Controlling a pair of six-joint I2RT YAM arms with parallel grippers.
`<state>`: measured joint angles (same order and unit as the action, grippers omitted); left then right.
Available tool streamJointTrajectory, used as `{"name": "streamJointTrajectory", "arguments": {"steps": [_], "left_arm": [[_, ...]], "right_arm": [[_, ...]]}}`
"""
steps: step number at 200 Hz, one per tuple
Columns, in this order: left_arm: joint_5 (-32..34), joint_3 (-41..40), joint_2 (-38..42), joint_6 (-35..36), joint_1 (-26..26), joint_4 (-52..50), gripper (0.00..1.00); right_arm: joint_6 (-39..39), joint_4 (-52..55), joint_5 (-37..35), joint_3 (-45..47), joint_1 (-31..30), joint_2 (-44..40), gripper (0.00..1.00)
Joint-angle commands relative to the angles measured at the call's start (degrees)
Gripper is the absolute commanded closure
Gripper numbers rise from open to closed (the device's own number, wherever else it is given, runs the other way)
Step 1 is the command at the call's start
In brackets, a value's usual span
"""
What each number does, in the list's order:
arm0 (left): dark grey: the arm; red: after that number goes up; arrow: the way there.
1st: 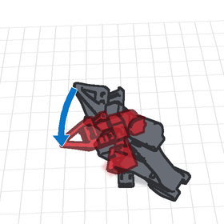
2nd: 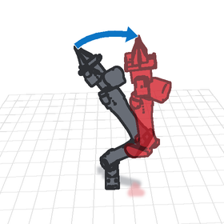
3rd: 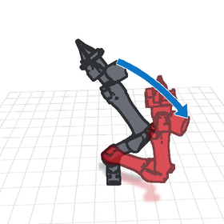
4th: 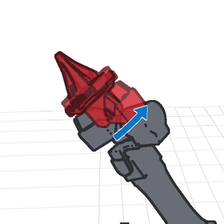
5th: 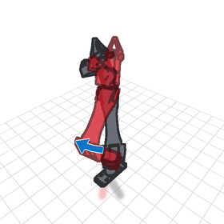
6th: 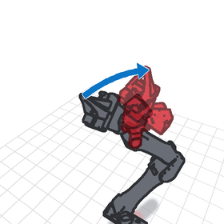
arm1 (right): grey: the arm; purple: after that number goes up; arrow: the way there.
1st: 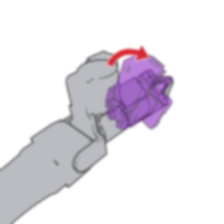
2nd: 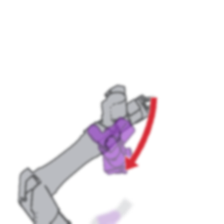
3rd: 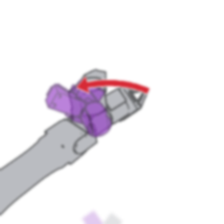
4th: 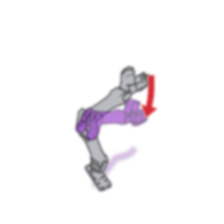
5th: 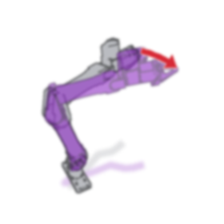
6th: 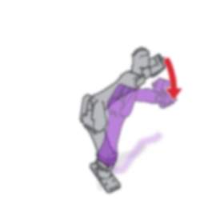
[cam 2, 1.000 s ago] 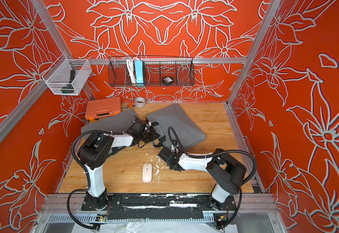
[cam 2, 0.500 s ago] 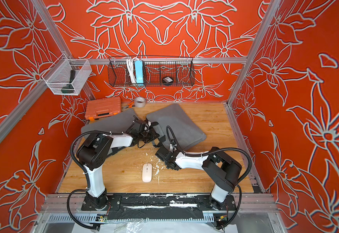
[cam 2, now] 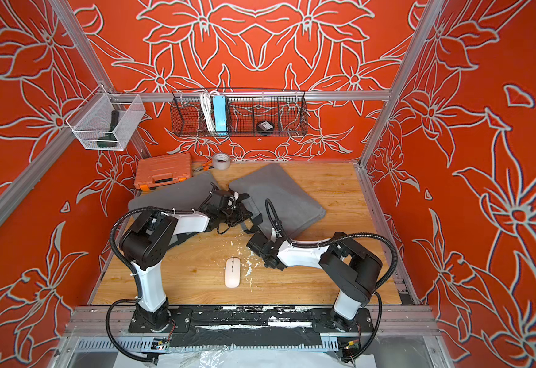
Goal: Put the mouse into the laptop bag
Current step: Unzip the zipper on the zippered laptop bag.
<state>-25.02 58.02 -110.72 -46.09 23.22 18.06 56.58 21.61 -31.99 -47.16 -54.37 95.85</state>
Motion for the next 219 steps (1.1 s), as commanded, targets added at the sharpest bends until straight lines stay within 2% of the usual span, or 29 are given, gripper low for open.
{"name": "streamJointTrajectory", "arguments": {"steps": [1, 45, 72, 143, 159, 180, 219], "left_arm": [[-0.08, -0.71, 2.47, -0.06, -0.82, 0.38, 1.0], [-0.12, -0.81, 2.27, -0.15, -0.99, 0.47, 1.0], [-0.34, -0.89, 2.33, -0.31, -0.99, 0.73, 1.0], [-0.58, -0.97, 2.32, -0.41, -0.99, 0.92, 1.0], [-0.65, -0.98, 2.34, -0.43, -0.99, 1.01, 1.0], [-0.56, -1.07, 2.47, -0.41, -0.99, 1.01, 1.0], [-0.99, -2.76, 2.51, -1.64, -0.9, 3.75, 1.0]], "right_arm": [[1.72, 5.91, -2.43, 2.79, 0.49, -0.34, 0.76], [1.99, 6.01, -4.09, 4.08, 0.56, -1.54, 0.72], [-1.69, 2.25, -2.29, 4.18, 0.58, -1.14, 0.7], [-6.23, -0.78, -1.83, 1.75, 0.73, 2.52, 0.71], [-7.08, -1.37, -1.92, 1.41, 0.81, 3.28, 0.78], [-8.21, -2.26, -1.78, 1.53, 0.84, 3.22, 1.0], [-8.89, -1.58, 1.16, 3.61, 0.76, -1.68, 1.0]]}}
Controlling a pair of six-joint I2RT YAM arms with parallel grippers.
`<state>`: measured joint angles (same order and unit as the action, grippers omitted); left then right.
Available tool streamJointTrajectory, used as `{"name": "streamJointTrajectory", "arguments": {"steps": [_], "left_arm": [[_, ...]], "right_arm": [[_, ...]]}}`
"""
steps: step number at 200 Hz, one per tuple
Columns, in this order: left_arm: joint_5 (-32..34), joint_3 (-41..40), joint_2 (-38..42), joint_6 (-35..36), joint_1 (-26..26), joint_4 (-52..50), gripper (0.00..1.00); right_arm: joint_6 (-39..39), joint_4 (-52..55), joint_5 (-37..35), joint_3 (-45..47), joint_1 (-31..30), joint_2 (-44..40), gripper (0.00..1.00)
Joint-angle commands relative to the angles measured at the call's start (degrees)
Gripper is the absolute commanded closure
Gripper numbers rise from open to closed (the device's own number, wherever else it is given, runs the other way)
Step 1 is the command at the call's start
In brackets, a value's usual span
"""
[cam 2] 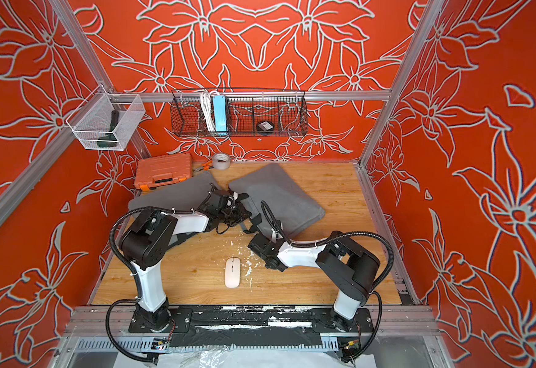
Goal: Put the mouse into the laptop bag
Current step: Unzip the zipper on the zippered laptop bag.
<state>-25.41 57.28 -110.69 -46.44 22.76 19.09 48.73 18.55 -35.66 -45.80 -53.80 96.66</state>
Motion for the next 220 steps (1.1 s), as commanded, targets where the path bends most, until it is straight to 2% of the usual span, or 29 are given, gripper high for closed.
{"name": "streamJointTrajectory", "arguments": {"steps": [1, 47, 91, 144, 191, 197, 210, 220], "left_arm": [[-0.6, -2.09, 2.54, -1.38, -0.4, 2.98, 1.0], [0.59, -3.69, 2.86, -2.62, 1.31, 6.23, 1.0], [1.06, -4.71, 3.69, -2.95, 1.8, 7.59, 1.0], [2.16, -9.37, 7.03, -5.84, 4.56, 12.72, 1.0], [7.74, -18.2, 12.66, -11.66, 8.74, 19.19, 1.0], [8.24, -18.95, 13.14, -12.04, 9.23, 19.49, 0.9], [10.19, -20.25, 14.97, -12.37, 10.16, 20.01, 0.56], [12.12, -20.72, 16.85, -11.67, 10.86, 19.53, 0.38]], "right_arm": [[-1.11, 1.44, 5.04, 2.32, 0.14, -2.68, 1.0], [-3.92, -1.71, 16.81, 2.97, -3.67, -9.01, 1.0], [-4.11, -4.15, 22.21, -2.14, -6.01, -3.58, 1.0], [-1.36, -1.72, 19.23, -9.63, -4.21, 2.77, 1.0], [3.3, 0.48, 18.02, -4.2, 3.5, -1.28, 1.0], [4.22, 1.35, 17.86, -3.04, 5.12, -2.49, 1.0], [5.82, 3.47, 17.41, -0.8, 8.62, -5.12, 1.0], [7.17, 5.49, 16.2, 0.79, 10.9, -7.36, 1.0]]}}
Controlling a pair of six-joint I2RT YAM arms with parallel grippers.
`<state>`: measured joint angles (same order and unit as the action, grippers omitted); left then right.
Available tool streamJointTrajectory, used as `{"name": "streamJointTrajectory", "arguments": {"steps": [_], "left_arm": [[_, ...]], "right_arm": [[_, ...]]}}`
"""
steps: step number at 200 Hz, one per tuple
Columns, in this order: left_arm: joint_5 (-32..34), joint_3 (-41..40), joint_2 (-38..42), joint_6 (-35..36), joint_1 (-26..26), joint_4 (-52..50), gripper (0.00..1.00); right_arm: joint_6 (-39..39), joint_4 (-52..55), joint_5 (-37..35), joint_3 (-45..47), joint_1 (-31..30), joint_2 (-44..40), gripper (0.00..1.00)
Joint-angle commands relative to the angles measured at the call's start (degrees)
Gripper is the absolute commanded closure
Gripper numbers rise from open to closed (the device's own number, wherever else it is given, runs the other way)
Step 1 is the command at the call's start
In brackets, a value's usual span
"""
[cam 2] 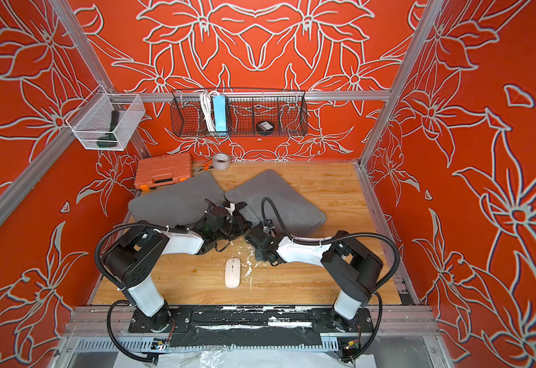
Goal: Put the mouse into the laptop bag
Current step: Unzip the zipper on the zippered laptop bag.
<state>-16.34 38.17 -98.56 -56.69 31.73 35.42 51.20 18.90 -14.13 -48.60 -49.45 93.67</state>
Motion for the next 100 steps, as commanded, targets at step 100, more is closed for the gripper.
{"name": "streamJointTrajectory", "arguments": {"steps": [100], "left_arm": [[10.6, 4.25, 11.65, 8.17, -1.46, -12.22, 0.18]], "right_arm": [[7.65, 15.7, -8.49, 10.86, 29.3, -20.26, 1.0]]}}
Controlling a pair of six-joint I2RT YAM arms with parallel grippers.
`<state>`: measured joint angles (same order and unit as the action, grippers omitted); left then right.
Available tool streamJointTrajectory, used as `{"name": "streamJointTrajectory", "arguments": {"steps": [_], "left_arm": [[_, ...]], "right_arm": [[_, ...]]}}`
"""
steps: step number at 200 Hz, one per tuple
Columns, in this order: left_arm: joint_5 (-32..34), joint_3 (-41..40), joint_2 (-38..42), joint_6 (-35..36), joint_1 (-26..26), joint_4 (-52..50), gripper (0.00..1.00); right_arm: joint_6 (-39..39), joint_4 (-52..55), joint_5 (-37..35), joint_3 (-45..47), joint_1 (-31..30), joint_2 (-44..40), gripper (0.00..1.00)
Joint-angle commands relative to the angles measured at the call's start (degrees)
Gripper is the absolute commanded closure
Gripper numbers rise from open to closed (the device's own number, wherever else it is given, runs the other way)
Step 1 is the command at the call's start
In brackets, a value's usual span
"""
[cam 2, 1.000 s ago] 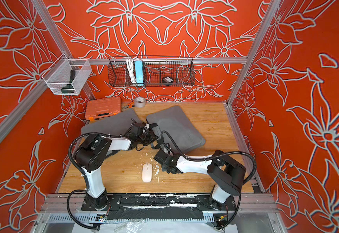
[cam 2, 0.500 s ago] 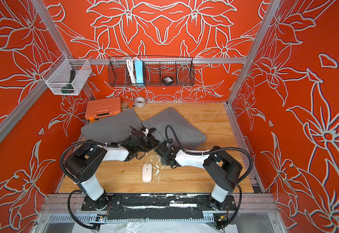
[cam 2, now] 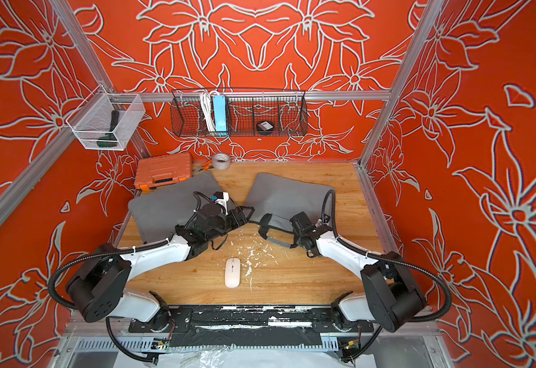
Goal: Put the mouse into the laptop bag
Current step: Unzip the zipper on the zippered laptop bag.
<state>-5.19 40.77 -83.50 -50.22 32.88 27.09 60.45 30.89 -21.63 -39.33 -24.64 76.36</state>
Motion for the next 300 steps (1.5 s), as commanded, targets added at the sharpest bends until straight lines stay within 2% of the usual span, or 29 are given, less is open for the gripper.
{"name": "streamJointTrajectory", "arguments": {"steps": [1, 27, 60, 95, 139, 181, 198, 227, 273, 288, 300], "left_arm": [[-0.88, 1.66, -3.68, 1.61, -2.77, -3.85, 0.18], [-9.17, 2.84, -10.69, -0.78, -5.35, -0.79, 0.21], [-16.56, 4.83, -17.81, -2.9, -5.29, 3.46, 0.23], [-19.06, 5.19, -20.79, -4.01, -5.2, 6.14, 0.26], [-22.14, 6.06, -23.39, -4.62, -4.46, 9.27, 0.38], [-22.93, 7.58, -25.71, -4.6, -3.05, 9.68, 0.54], [-23.18, 7.91, -26.45, -4.88, -2.56, 9.97, 0.57], [-23.64, 8.0, -27.31, -5.24, -2.22, 10.87, 0.61], [-24.37, 9.26, -29.22, -5.24, -0.86, 11.24, 0.94], [-24.78, 9.98, -30.14, -5.33, -0.22, 11.47, 0.99], [-24.83, 10.19, -30.7, -5.54, 0.24, 11.67, 1.0]], "right_arm": [[-1.71, 3.67, -0.85, 1.66, 4.77, -3.04, 1.0], [-4.22, 4.4, 1.24, 2.32, 9.46, -5.14, 1.0], [-6.7, 6.04, -1.32, 3.21, 11.14, -9.89, 1.0], [-4.94, 8.54, 0.06, 2.91, 11.26, -11.95, 1.0], [11.41, 23.84, -3.77, -3.04, 11.28, -7.94, 1.0], [15.21, 27.14, -2.89, -4.38, 11.24, -8.27, 1.0], [17.26, 27.91, -2.69, -4.05, 11.28, -8.62, 1.0], [14.2, 25.24, 0.11, -3.9, 11.28, -7.92, 1.0], [8.88, 23.39, 8.62, -7.0, 10.75, -1.33, 1.0], [8.29, 23.03, 10.1, -8.05, 8.42, 0.9, 1.0], [9.17, 22.56, 9.98, -8.65, 5.23, 2.05, 1.0]]}}
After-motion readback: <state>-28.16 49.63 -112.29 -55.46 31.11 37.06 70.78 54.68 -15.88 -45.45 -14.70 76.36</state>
